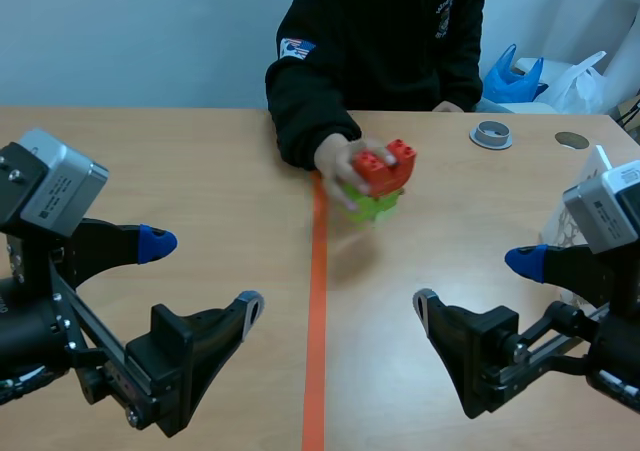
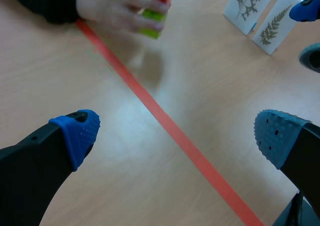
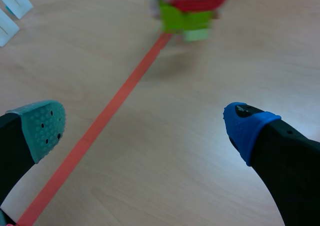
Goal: Sort the leaf by its shape. The table is split by an orange tape line. A compound leaf with several leaflets goes to the left side, a simple leaf with one blade goes to the right side. Return to the home posture when a red brick is placed on the table.
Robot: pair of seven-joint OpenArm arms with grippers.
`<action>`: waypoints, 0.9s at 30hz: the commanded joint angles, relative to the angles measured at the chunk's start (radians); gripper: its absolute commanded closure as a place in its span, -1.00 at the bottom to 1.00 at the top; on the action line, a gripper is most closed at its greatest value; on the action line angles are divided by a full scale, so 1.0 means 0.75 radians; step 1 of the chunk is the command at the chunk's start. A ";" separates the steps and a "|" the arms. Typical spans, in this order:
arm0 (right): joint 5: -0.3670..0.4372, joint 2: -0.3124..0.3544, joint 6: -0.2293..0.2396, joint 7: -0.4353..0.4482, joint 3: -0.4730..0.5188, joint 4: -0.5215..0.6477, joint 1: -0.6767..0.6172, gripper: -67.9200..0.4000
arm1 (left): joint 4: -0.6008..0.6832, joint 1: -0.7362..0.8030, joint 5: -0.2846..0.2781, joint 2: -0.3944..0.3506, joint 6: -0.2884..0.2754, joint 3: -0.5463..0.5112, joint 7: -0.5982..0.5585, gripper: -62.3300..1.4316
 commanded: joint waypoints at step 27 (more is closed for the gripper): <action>0.014 0.004 -0.020 0.014 0.018 0.027 0.019 -1.00 | 0.004 0.007 -0.008 -0.004 -0.009 -0.009 -0.022 -1.00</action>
